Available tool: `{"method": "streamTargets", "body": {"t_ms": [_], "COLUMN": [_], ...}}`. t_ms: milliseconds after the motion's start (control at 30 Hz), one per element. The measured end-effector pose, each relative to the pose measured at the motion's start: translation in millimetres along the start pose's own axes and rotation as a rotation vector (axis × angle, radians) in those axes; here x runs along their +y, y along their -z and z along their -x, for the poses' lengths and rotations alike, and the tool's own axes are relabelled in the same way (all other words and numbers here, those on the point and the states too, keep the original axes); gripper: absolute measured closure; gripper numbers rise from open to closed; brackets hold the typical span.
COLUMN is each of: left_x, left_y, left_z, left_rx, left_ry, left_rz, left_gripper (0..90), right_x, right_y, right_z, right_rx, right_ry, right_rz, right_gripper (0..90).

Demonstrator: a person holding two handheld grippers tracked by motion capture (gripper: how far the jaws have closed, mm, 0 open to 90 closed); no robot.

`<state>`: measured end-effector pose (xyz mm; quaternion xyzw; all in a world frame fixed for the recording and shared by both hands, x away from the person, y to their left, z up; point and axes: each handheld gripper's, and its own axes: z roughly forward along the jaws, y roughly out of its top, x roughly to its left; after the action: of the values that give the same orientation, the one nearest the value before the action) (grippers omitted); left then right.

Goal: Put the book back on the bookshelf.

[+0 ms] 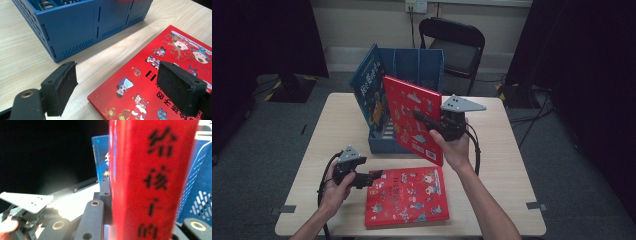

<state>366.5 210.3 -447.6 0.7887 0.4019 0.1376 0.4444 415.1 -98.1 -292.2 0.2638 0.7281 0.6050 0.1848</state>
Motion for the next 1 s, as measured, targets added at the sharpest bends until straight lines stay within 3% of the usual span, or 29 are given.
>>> {"method": "streamTargets", "body": {"t_ms": [367, 767, 1000], "left_x": [-0.1, -0.5, -0.4], "left_y": [-1.2, -3.2, -2.5], "left_z": [0.1, -0.5, -0.9], "left_rx": [0.000, 0.003, 0.007], "left_ry": [-0.001, -0.013, -0.004], "left_rz": [-0.005, -0.005, -0.006], "left_gripper": [16.2, 16.3, 16.2], "right_x": [17.9, 22.3, 22.9], "right_y": [-14.9, -31.4, -46.2], "right_z": [7.6, 19.0, 20.6], "right_rx": [-0.059, -0.169, -0.227], "right_ry": [-0.009, -0.060, -0.057], "right_rz": [0.017, 0.013, -0.001], "right_gripper": [80.7, 80.7, 80.7]}}
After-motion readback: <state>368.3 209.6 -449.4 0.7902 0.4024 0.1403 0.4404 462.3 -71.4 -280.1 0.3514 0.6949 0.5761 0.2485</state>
